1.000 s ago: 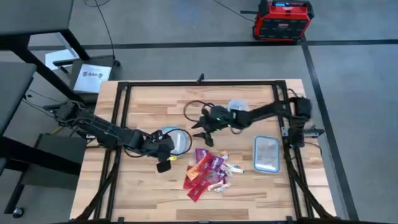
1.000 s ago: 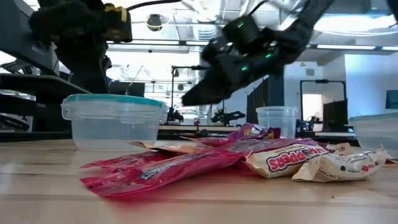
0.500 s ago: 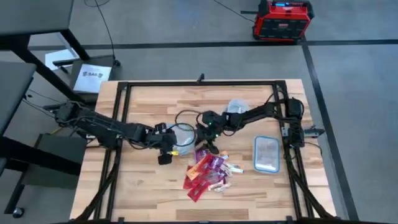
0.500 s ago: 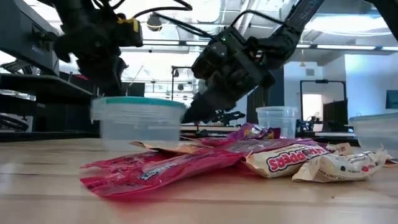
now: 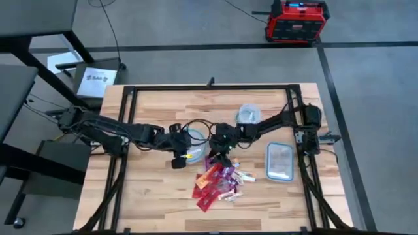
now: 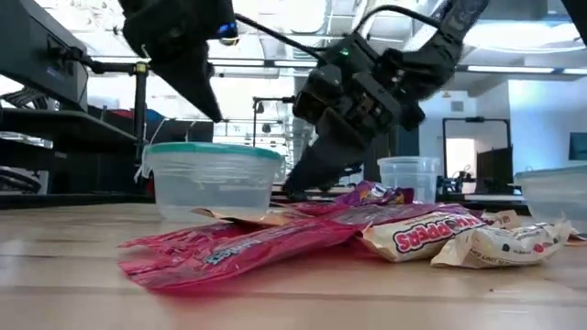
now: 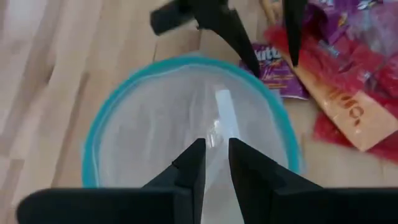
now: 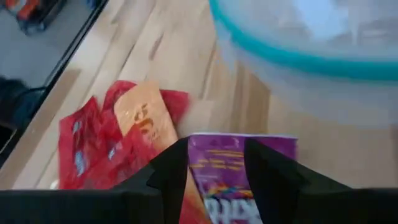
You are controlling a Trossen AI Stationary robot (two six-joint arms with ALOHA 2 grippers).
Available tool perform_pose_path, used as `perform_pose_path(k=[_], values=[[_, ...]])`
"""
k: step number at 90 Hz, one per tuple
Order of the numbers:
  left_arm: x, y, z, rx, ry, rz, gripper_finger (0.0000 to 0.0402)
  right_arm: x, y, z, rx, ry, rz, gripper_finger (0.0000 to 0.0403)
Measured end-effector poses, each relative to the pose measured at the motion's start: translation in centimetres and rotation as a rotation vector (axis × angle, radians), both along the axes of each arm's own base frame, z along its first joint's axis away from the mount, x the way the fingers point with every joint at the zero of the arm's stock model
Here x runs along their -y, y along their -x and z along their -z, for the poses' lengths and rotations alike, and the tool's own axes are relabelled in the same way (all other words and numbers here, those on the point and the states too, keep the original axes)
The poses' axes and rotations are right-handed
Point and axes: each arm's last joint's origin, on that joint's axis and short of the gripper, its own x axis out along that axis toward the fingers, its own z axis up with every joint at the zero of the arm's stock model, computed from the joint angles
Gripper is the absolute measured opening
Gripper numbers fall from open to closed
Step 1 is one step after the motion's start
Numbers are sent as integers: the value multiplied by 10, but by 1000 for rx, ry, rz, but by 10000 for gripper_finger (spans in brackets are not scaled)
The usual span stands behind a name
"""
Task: Sort candy
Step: Open the big circular transparent bin
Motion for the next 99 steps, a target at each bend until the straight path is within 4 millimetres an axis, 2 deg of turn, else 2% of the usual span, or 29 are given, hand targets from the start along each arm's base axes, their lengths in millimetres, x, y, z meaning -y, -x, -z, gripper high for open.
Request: perform_pose_path(k=[9,21,44,74,99], values=[[-7,1,15,32,35,14,57,-11,3,1,68,60,99,141],[-14,3,34,112,98,54,57,-23,4,-2,131,68,127,141],[-16,16,67,192,148,26,57,-23,3,-2,124,53,167,141],[-16,1,77,290,147,22,56,-20,4,0,103,54,157,141],[-15,-10,82,277,150,22,56,-17,4,0,100,53,167,141]])
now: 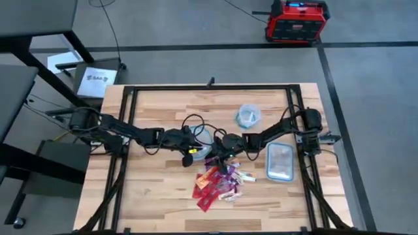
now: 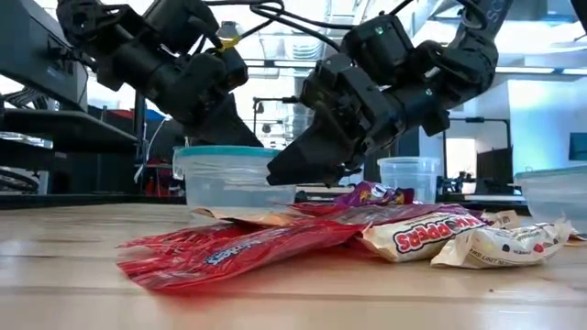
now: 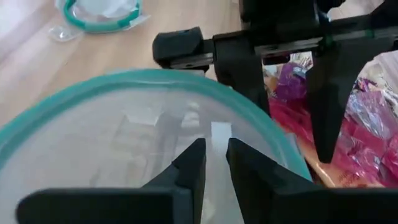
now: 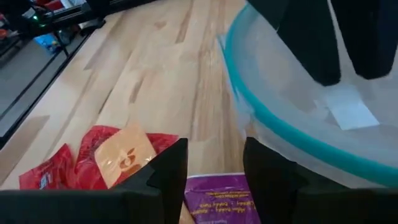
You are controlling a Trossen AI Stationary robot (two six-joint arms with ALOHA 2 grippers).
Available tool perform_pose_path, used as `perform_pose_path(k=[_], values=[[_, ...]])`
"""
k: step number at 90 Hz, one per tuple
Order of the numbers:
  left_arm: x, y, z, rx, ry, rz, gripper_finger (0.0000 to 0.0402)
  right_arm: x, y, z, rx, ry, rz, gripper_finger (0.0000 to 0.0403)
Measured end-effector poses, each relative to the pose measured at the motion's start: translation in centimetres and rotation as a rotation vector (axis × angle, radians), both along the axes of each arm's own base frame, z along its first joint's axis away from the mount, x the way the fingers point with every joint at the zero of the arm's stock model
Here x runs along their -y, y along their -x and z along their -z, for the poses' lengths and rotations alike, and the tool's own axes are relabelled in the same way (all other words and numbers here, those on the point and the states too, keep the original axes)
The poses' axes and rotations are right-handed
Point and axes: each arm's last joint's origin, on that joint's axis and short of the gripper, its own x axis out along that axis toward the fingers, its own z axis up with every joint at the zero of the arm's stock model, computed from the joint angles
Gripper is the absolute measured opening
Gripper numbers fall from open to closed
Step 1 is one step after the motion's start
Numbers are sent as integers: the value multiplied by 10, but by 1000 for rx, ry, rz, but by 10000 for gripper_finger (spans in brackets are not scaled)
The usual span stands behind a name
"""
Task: Sort candy
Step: Open the big circular transparent bin
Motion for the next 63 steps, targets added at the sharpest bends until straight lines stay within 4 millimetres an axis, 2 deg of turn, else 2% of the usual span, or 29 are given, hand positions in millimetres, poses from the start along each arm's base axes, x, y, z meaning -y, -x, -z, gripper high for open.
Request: perform_pose_path(k=[17,30,37,43,49,63], values=[[0,1,-2,-7,-6,17,56,11,7,-12,-76,21,38,141],[1,3,1,-40,5,18,56,16,32,-41,-235,71,26,141],[1,3,1,-46,6,17,56,11,45,-48,-282,71,12,141],[1,3,1,-43,6,16,56,3,51,-41,-260,50,6,141],[1,3,0,-36,5,16,56,-5,51,-24,-175,25,41,141],[1,2,-1,-15,-2,16,56,-14,35,12,30,-89,111,141]])
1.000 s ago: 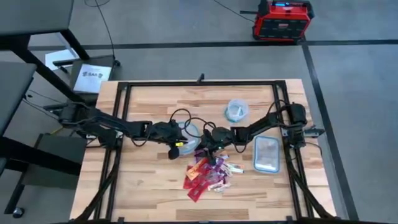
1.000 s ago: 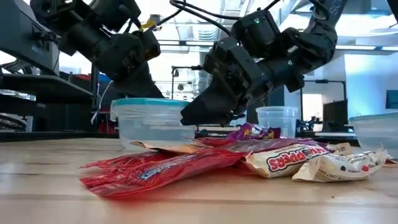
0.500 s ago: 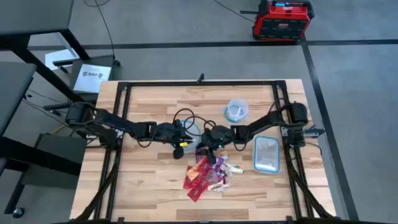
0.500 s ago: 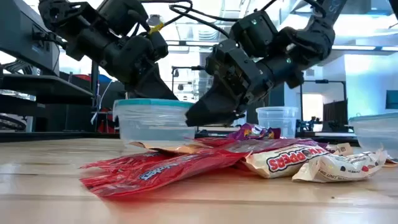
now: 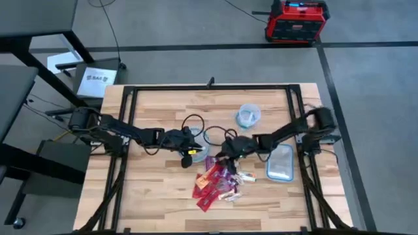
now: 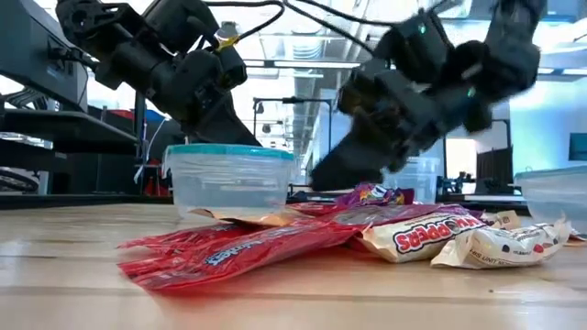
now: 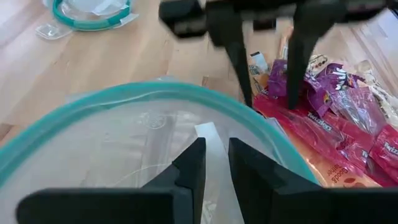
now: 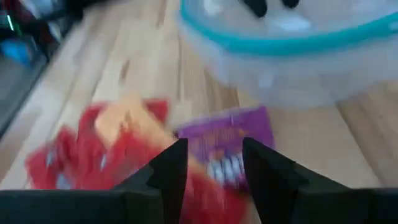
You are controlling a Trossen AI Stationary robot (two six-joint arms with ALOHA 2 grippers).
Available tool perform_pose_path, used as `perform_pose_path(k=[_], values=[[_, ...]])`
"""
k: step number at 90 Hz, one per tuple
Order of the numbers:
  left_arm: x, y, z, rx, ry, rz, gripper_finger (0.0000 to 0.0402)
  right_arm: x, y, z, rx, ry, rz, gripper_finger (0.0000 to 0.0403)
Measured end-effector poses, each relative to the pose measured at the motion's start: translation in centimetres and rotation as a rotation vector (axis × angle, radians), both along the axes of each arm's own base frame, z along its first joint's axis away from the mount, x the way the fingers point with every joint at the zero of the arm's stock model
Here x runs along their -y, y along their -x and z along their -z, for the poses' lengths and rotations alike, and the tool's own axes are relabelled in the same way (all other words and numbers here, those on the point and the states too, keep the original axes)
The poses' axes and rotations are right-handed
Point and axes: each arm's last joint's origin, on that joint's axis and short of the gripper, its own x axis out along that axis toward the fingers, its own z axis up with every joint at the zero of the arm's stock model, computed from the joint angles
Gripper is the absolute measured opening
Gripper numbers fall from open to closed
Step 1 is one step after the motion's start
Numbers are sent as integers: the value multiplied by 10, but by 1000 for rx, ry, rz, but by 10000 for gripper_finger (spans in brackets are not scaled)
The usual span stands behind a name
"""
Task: Sort candy
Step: Open the big circular transparent bin
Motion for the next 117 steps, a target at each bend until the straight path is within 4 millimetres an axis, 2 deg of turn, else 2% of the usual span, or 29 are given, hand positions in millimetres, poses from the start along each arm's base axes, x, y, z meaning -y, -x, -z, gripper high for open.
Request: perform_pose_path(k=[14,25,34,52,66,79,91,106,117], values=[[0,-2,-2,30,-1,-4,56,-2,-24,22,17,-48,21,141],[-1,-1,-2,26,-15,2,56,-3,-41,19,58,-52,18,141],[-1,-2,0,14,-21,2,56,-3,-45,16,68,-45,15,141],[-1,-5,12,-20,-18,-7,56,-4,-46,6,125,-75,0,141],[-1,-9,21,-26,-8,-19,56,-7,-46,-3,208,-124,-127,137],[-1,-10,23,-28,-34,-15,56,-10,-40,-18,359,-123,-256,127],[0,-11,21,-18,-44,-10,56,-15,-33,-13,230,-58,-294,122],[5,-20,7,16,-64,16,56,-24,-23,-49,145,138,-305,122],[8,-27,-22,27,-90,52,56,-24,-10,-61,4,231,-250,122]])
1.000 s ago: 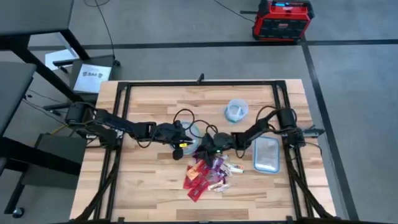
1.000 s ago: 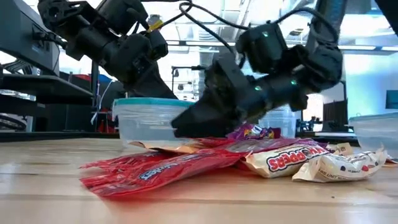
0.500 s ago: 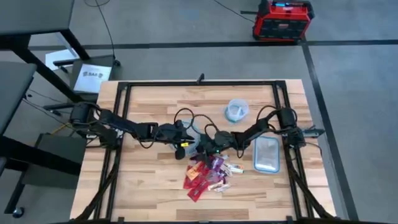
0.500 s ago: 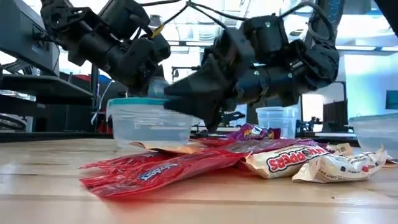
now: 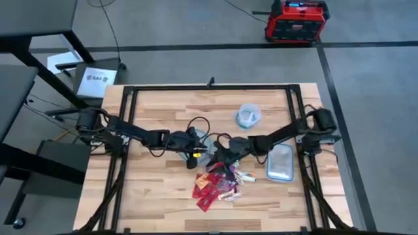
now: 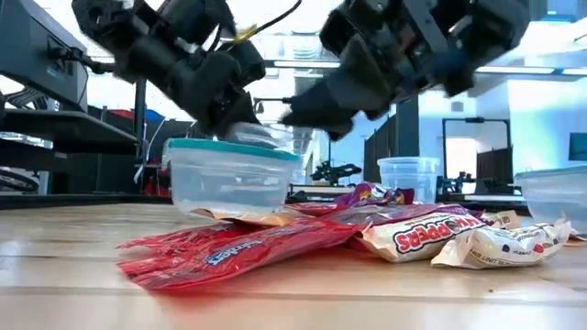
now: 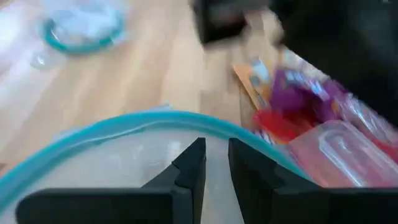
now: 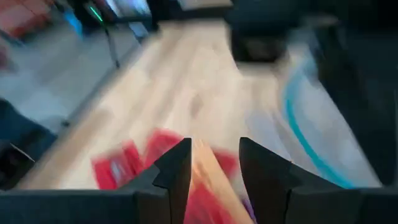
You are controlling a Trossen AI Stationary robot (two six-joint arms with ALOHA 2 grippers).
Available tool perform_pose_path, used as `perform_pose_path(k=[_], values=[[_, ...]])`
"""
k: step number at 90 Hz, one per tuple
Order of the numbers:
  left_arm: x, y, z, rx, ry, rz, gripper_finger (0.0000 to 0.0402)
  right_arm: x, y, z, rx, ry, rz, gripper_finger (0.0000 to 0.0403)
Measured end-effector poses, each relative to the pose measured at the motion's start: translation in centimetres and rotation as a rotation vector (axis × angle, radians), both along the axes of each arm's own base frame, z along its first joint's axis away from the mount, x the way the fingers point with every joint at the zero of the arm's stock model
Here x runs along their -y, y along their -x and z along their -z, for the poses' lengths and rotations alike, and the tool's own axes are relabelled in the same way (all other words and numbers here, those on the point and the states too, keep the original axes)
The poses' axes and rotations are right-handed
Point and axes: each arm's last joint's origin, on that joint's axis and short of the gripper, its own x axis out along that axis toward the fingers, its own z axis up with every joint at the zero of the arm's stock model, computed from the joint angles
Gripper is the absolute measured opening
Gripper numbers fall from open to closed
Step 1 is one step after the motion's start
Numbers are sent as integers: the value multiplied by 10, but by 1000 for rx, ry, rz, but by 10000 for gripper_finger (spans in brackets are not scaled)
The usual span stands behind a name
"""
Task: Sort candy
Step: Open the big circular transparent bin
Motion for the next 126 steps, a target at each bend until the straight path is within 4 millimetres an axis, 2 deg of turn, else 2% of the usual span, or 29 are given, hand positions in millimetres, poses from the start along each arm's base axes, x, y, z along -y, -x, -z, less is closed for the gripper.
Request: perform_pose_path(k=[10,21,34,41,56,71,80,94,110,117,126], values=[[0,-1,-30,-80,-22,7,56,3,3,-13,15,18,49,122],[-2,9,-70,-204,-99,-62,56,4,1,-12,32,9,64,122],[-10,40,-81,-408,-223,-183,56,12,-7,-8,25,-9,100,136],[-22,56,-77,-443,-213,-231,56,19,-8,-5,17,51,129,154],[-43,78,-43,-404,-22,-261,56,33,-11,-9,37,103,160,191],[-41,83,-17,-354,169,-222,56,39,-7,-1,-43,173,139,198],[-30,79,-15,-315,258,-138,56,46,-6,1,-60,175,145,192],[-5,68,-17,-242,298,-32,56,70,-6,1,-70,207,212,186],[12,56,-12,-197,337,6,56,92,-8,-6,-58,191,276,185],[14,56,-13,-237,327,-8,56,91,-7,-16,-72,178,280,185],[12,56,-28,-279,283,-55,56,75,-5,-38,-58,126,225,185]])
